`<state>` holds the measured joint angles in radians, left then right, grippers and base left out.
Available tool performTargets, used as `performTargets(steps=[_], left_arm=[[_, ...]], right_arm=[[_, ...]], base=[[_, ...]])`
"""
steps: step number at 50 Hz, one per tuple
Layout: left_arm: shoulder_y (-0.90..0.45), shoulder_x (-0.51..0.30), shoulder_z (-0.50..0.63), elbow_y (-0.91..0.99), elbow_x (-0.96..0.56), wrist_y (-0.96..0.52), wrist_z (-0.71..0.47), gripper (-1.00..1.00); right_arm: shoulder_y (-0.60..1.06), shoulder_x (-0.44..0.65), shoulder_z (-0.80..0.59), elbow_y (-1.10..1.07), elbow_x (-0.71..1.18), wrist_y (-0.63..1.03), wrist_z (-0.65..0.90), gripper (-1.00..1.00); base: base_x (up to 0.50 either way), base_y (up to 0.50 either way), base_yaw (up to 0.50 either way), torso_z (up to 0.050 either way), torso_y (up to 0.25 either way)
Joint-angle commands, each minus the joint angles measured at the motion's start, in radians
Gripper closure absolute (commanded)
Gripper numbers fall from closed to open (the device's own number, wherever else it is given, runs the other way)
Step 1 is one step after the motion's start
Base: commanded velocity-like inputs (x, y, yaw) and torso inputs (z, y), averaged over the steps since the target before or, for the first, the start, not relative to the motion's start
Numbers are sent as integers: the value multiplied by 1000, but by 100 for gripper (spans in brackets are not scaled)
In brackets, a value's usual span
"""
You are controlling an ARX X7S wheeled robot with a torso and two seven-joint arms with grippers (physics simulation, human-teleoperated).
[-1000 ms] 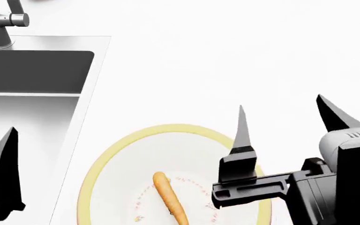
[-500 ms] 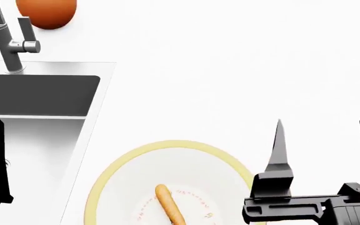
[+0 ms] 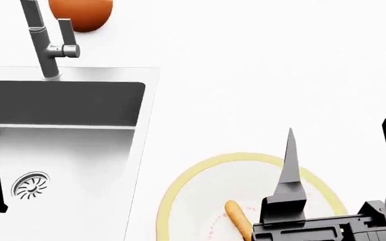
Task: There is a mixed pile of frozen fruits and vegetables on the counter. Locate all the frozen vegetables and place the items in a bowl on the counter. Take all the frozen fruits and defrost them in a running sink.
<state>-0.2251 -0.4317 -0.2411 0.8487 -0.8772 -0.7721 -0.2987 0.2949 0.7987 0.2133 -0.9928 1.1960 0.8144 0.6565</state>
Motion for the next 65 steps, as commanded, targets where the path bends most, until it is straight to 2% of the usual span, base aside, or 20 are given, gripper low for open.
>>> performTargets(steps=[1, 32, 51, 65], left_arm=[[0, -6, 2, -6, 5, 5, -5, -100], [-10, -25, 9, 3, -11, -1, -31, -100], [-4, -38, 16, 8, -23, -4, -39, -100], [-6, -49, 12, 17, -45, -9, -49, -100]], right_arm=[[-8, 5, 3, -11, -6, -24, -17, -100], [-16, 11, -24, -15, -35, -58, -16, -100], [-18, 16, -46, -10, -27, -66, -6, -100], [-15, 30, -72, -19, -42, -64, 6, -100]], base=[[0, 500, 0, 0, 0], [-1, 500, 0, 0, 0], [-393, 432, 0, 0, 0], [34, 500, 0, 0, 0]])
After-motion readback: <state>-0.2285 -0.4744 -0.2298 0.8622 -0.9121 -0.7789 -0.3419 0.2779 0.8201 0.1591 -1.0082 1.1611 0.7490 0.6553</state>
